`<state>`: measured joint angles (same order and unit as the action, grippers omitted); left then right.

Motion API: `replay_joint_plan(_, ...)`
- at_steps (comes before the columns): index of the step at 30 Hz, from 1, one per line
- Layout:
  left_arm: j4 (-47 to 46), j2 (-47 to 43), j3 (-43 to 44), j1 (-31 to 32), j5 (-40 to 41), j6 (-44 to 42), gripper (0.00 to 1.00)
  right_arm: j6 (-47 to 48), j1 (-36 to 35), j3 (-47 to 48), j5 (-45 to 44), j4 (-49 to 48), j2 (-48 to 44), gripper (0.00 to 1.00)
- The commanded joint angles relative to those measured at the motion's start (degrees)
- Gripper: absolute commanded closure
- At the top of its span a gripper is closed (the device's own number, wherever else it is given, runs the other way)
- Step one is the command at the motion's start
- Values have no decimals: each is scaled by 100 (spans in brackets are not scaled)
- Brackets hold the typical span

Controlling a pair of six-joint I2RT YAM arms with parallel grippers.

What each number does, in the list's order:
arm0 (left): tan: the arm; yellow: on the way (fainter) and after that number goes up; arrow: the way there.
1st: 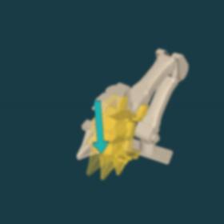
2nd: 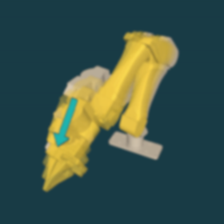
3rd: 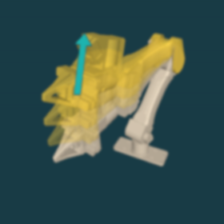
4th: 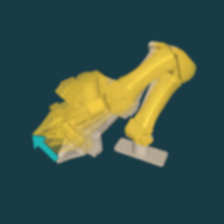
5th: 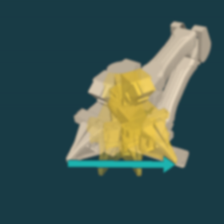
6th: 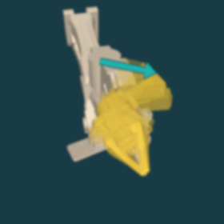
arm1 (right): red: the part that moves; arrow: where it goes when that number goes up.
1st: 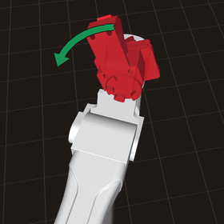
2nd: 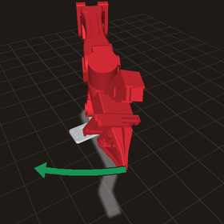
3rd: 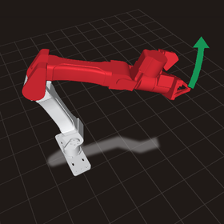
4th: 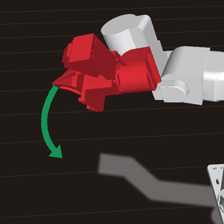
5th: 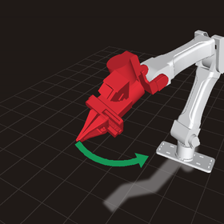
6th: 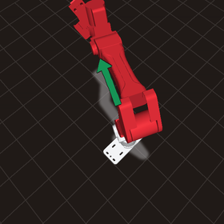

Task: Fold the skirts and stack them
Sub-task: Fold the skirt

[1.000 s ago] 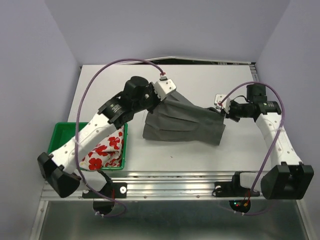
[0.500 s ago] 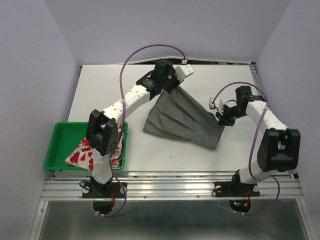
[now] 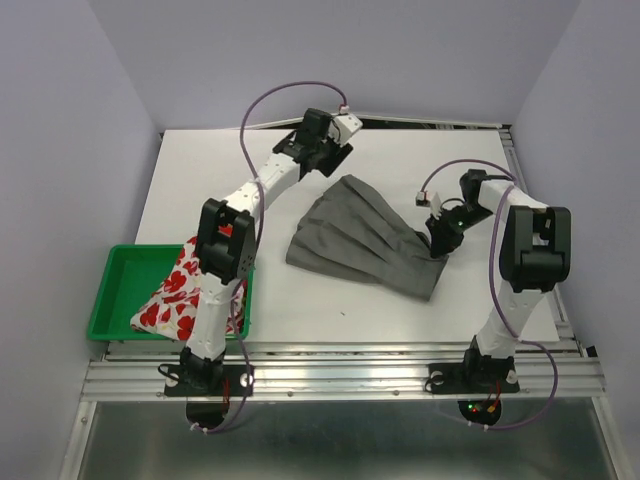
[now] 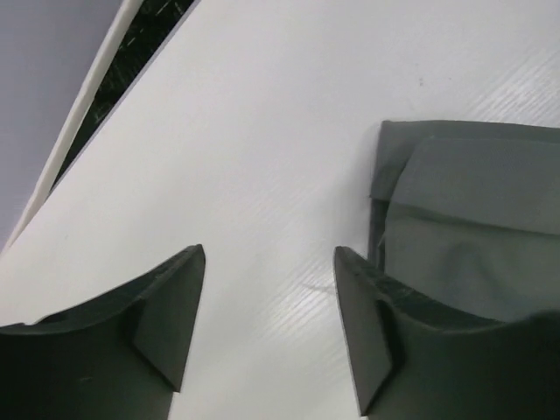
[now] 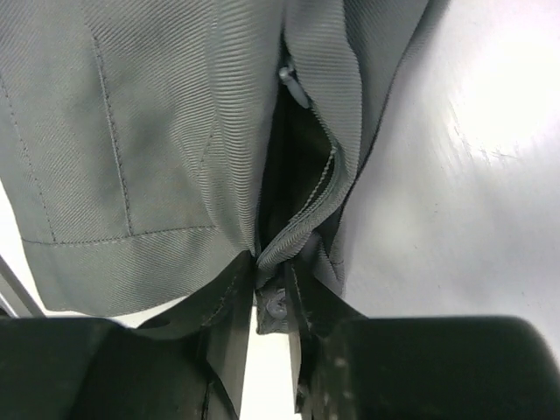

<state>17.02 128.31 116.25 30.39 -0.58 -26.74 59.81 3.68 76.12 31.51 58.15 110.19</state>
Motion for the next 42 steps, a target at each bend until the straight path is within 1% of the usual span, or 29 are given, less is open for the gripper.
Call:
replay_joint_plan(1,495,-1350,6,-121,-170,485,19,-451,185,228,-259,126,151,61)
replay_joint_plan(2,609,-1866,-571,-121,-371,564,19,-531,185,350,-242,135,169,56)
replay_joint_plan(4,654,-2413,-1268,-121,-600,652,20,-741,246,491,-172,205,256,50)
replay_joint_plan(5,689,-2912,-1950,-121,-845,775,20,-847,247,561,-162,214,275,50)
replay_joint_plan(8,777,-3513,-2903,-113,-1241,1012,26,-1163,247,887,-153,240,450,49)
replay_joint_plan(9,803,-3784,-3437,-112,-1495,1187,28,-1182,247,957,-145,267,511,50)
replay_joint_plan(11,856,-3945,-3862,-104,-1751,1259,34,-1226,247,1037,-119,390,617,54)
replay_joint_plan(12,908,-4015,-4168,-34,-1848,1268,40,-1244,247,1037,-110,434,705,57)
replay_joint_plan(14,961,-4007,-4486,36,-2146,1311,50,-1261,247,897,-136,495,793,64)
replay_joint_plan(15,962,-3972,-4575,80,-2235,1312,50,-1261,247,827,-162,496,793,64)
replay_joint_plan(16,979,-3928,-4645,133,-2314,1364,55,-1261,247,739,-241,435,785,66)
replay_joint_plan(18,953,-3762,-4768,300,-2359,1365,60,-1253,247,431,-303,355,715,67)
replay_joint_plan(20,865,-3630,-4778,459,-2350,1452,62,-1200,247,238,-347,302,574,68)
replay_joint_plan(23,803,-3060,-4498,441,-2333,1645,65,-1148,247,-9,-251,459,460,68)
replay_joint_plan(24,821,-2701,-4253,433,-2298,1689,65,-1130,247,-53,-207,521,451,68)
replay_joint_plan(26,769,-2356,-4006,345,-2263,1760,65,-1077,247,-167,-92,645,381,68)
replay_joint_plan(27,716,-2015,-3683,310,-2123,1778,65,-1051,247,-254,-57,680,363,65)
replay_joint_plan(29,724,-1645,-3251,231,-1964,1734,65,-928,247,-308,83,873,310,60)
replay_joint_plan(30,785,-1277,-2761,117,-1798,1716,66,-884,247,-343,127,926,293,55)
replay_joint_plan(32,882,-906,-2223,-50,-1735,1699,66,-831,177,-431,320,1093,240,50)
replay_joint_plan(33,1004,-565,-1655,-199,-1596,1681,66,-831,177,-457,382,1111,196,47)
replay_joint_plan(34,1075,-414,-1371,-270,-1534,1603,66,-866,177,-475,513,1137,161,41)
replay_joint_plan(35,1171,-256,-1046,-332,-1481,1515,66,-875,124,-458,610,1155,143,38)
replay_joint_plan(36,1364,-115,-442,-384,-1419,1410,65,-918,124,-423,698,1181,108,35)
replay_joint_plan(37,1418,122,-201,-472,-1192,1243,63,-953,124,-379,873,1242,82,25)
replay_joint_plan(38,1479,228,62,-499,-1103,1111,61,-963,124,-309,970,1295,73,19)
replay_joint_plan(39,1558,369,456,-534,-911,971,56,-954,124,-134,1050,1365,73,16)
replay_joint_plan(40,1611,431,634,-587,-848,847,53,-971,124,-45,1120,1427,38,14)
replay_joint_plan(42,1787,467,960,-622,-900,452,46,-1252,124,96,1121,1340,-41,13)
